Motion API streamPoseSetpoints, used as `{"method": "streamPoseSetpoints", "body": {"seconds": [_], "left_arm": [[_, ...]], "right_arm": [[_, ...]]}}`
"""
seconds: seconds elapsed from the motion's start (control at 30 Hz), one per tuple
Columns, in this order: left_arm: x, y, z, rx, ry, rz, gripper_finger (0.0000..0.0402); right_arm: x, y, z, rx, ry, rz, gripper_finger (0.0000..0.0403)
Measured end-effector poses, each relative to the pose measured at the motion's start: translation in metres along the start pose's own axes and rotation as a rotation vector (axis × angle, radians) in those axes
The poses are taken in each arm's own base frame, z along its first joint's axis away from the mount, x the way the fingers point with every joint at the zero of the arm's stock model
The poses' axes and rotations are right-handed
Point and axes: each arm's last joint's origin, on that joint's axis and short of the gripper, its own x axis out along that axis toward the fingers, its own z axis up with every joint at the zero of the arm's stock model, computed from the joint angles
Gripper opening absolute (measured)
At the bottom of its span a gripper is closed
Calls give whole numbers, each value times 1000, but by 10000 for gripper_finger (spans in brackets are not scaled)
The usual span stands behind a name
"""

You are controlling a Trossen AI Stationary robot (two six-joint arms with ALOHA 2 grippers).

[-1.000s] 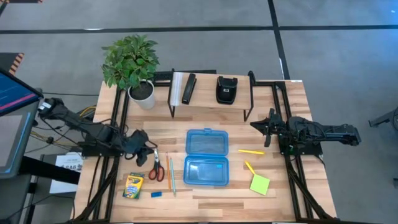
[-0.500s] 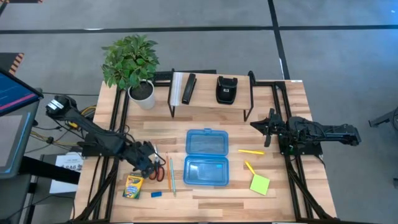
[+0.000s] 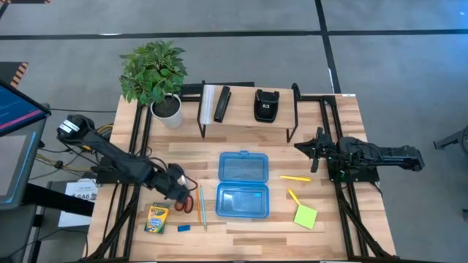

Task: Pack school essentials
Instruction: Put the black scissors into the blue supply box

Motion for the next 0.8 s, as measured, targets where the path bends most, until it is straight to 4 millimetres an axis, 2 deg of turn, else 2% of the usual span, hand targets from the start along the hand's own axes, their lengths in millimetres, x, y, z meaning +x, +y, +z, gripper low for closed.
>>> {"method": "streamPoseSetpoints", "body": {"seconds": [0.2, 0.53, 0.8], "left_arm": [[3, -4, 12, -43, -33, -44, 270], [22, 3, 15, -27, 39, 92, 246], [24, 9, 22, -39, 60, 150, 240]], "right_arm": [[0, 0, 0, 0, 0, 0, 37], [0, 0, 0, 0, 0, 0, 37], [0, 0, 0, 0, 0, 0, 37]]}}
